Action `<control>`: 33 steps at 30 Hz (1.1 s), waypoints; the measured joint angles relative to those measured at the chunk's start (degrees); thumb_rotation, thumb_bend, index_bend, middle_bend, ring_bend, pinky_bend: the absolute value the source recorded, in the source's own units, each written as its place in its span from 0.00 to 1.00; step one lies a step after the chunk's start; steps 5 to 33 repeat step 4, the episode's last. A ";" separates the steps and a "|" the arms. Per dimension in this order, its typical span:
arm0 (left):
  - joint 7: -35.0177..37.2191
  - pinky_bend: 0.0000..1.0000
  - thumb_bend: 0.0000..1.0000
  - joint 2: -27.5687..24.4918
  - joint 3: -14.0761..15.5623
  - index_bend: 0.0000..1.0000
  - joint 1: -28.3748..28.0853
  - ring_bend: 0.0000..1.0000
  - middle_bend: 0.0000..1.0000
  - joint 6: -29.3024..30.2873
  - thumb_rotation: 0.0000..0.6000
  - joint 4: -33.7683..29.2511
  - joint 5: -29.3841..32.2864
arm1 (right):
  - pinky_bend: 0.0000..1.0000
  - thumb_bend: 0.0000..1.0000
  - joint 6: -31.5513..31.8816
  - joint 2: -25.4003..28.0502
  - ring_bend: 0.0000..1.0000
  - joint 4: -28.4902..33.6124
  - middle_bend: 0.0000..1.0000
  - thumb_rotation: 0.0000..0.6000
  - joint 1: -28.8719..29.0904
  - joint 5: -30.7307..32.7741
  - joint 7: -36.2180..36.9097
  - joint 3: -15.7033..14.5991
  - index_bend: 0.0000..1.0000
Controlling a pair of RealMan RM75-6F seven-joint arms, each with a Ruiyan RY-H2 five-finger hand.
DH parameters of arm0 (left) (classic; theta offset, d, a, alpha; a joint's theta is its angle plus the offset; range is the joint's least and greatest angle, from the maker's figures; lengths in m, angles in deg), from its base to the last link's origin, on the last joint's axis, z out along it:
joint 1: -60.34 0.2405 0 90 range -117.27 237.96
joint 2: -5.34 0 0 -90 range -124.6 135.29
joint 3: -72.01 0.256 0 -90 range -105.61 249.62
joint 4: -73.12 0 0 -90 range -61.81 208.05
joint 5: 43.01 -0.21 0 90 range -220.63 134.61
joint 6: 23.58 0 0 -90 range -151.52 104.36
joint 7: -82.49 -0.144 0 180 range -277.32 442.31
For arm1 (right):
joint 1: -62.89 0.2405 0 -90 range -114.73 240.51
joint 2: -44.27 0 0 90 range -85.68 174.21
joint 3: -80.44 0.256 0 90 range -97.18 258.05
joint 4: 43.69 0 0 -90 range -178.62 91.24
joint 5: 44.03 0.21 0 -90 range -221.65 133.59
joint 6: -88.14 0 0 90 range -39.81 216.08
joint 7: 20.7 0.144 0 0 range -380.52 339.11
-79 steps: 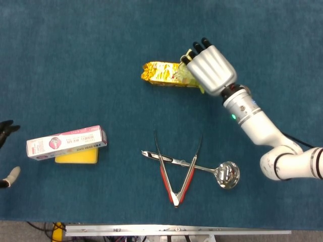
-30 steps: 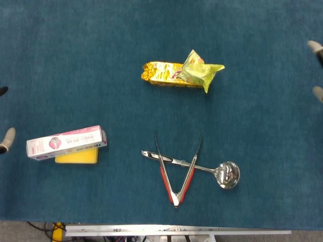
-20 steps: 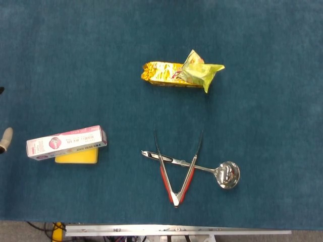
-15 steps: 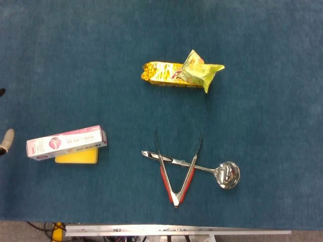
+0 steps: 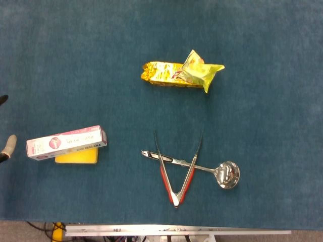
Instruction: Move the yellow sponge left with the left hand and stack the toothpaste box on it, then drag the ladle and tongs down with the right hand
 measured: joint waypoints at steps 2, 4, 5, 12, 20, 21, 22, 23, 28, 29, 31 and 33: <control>-0.26 0.19 0.34 -0.07 -0.01 0.12 0.00 0.06 0.10 -0.17 1.00 -0.18 0.12 | 0.25 0.04 -0.50 -0.08 0.29 -0.10 0.41 1.00 -0.08 -0.16 0.01 0.40 0.24; -0.61 0.19 0.34 -0.12 -0.02 0.12 -0.03 0.06 0.10 -0.44 1.00 -0.28 0.37 | 0.25 0.04 -0.92 -0.12 0.29 -0.16 0.41 1.00 -0.14 -0.34 0.02 0.77 0.24; -0.61 0.19 0.34 -0.12 -0.02 0.12 -0.03 0.06 0.10 -0.44 1.00 -0.28 0.37 | 0.25 0.04 -0.92 -0.12 0.29 -0.16 0.41 1.00 -0.14 -0.34 0.02 0.77 0.24; -0.61 0.19 0.34 -0.12 -0.02 0.12 -0.03 0.06 0.10 -0.44 1.00 -0.28 0.37 | 0.25 0.04 -0.92 -0.12 0.29 -0.16 0.41 1.00 -0.14 -0.34 0.02 0.77 0.24; -0.61 0.19 0.34 -0.12 -0.02 0.12 -0.03 0.06 0.10 -0.44 1.00 -0.28 0.37 | 0.25 0.04 -0.92 -0.12 0.29 -0.16 0.41 1.00 -0.14 -0.34 0.02 0.77 0.24; -0.61 0.19 0.34 -0.12 -0.02 0.12 -0.03 0.06 0.10 -0.44 1.00 -0.28 0.37 | 0.25 0.04 -0.92 -0.12 0.29 -0.16 0.41 1.00 -0.14 -0.34 0.02 0.77 0.24; -0.61 0.19 0.34 -0.12 -0.02 0.12 -0.03 0.06 0.10 -0.44 1.00 -0.28 0.37 | 0.25 0.04 -0.92 -0.12 0.29 -0.16 0.41 1.00 -0.14 -0.34 0.02 0.77 0.24; -0.61 0.19 0.34 -0.12 -0.02 0.12 -0.03 0.06 0.10 -0.44 1.00 -0.28 0.37 | 0.25 0.04 -0.92 -0.12 0.29 -0.16 0.41 1.00 -0.14 -0.34 0.02 0.77 0.24; -0.61 0.19 0.34 -0.12 -0.02 0.12 -0.03 0.06 0.10 -0.44 1.00 -0.28 0.37 | 0.25 0.04 -0.92 -0.12 0.29 -0.16 0.41 1.00 -0.14 -0.34 0.02 0.77 0.24; -0.61 0.19 0.34 -0.12 -0.02 0.12 -0.03 0.06 0.10 -0.44 1.00 -0.28 0.37 | 0.25 0.04 -0.92 -0.12 0.29 -0.16 0.41 1.00 -0.14 -0.34 0.02 0.77 0.24; -0.61 0.19 0.34 -0.12 -0.02 0.12 -0.03 0.06 0.10 -0.44 1.00 -0.28 0.37 | 0.25 0.04 -0.92 -0.12 0.29 -0.16 0.41 1.00 -0.14 -0.34 0.02 0.77 0.24; -0.61 0.19 0.34 -0.12 -0.02 0.12 -0.03 0.06 0.10 -0.44 1.00 -0.28 0.37 | 0.25 0.04 -0.92 -0.12 0.29 -0.16 0.41 1.00 -0.14 -0.34 0.02 0.77 0.24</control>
